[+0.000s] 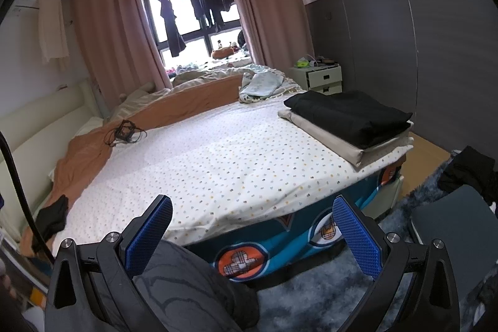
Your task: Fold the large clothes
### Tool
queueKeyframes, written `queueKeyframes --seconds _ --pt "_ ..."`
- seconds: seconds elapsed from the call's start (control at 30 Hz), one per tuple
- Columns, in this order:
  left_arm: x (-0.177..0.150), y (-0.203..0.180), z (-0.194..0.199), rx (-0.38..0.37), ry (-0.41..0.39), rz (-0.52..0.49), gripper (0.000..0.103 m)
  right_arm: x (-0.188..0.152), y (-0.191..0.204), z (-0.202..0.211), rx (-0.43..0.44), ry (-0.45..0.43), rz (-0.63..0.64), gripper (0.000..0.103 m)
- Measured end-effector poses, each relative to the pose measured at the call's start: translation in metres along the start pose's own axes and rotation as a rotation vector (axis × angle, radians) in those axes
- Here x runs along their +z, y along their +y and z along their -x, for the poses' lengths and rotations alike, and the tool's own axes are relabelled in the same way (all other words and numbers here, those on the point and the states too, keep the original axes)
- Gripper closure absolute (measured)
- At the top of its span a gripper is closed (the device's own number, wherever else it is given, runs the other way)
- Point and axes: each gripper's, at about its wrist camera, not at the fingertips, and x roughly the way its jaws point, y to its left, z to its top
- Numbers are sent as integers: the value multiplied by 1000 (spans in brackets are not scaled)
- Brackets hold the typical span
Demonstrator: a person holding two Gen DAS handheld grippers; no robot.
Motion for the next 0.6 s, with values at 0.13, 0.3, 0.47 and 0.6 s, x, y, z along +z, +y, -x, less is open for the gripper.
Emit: queueKeyframes --seconds 0.13,0.3,0.47,0.6 --pt "0 0 0 -2 -1 -1 0 0 0 0 -1 0 2 0" --pt "0 -2 1 -4 2 -2 1 0 -1 0 1 1 -3 0" --pt "-2 -2 1 -7 8 3 0 0 -3 2 1 3 -2 0" --pt "-2 -2 2 -5 6 2 0 -1 -3 3 4 3 -3 0"
